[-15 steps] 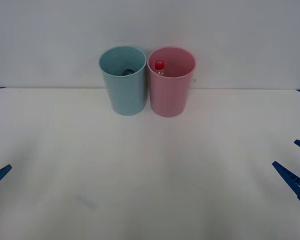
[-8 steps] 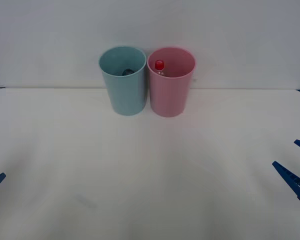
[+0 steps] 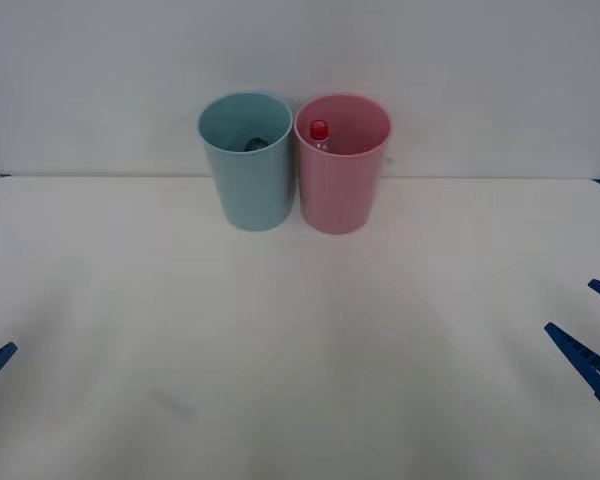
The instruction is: Grasp the object on the table and drop it into the matching bin: aluminum can to the light blue bin, PET bottle to the pink bin.
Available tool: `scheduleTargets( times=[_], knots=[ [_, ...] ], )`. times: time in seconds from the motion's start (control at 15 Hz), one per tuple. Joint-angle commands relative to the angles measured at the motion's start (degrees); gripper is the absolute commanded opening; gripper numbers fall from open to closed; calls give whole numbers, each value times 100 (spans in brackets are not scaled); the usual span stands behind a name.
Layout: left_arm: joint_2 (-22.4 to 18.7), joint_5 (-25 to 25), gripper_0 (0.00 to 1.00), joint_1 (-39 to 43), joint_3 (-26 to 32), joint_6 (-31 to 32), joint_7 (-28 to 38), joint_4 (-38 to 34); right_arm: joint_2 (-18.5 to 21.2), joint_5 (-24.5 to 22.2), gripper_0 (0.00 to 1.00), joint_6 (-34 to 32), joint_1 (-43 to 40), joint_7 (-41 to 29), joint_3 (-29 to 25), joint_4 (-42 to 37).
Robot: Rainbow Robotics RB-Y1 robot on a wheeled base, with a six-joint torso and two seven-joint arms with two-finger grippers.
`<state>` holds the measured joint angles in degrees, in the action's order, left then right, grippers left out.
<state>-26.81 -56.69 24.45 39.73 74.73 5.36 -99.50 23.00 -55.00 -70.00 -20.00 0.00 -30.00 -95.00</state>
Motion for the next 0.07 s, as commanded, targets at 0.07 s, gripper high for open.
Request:
scheduleTargets(
  times=[0.07],
  knots=[
    [0, 0, 100, -1, -1, -2, 0, 1, 0, 0, 100, 0, 0, 0, 0, 0]
  ],
)
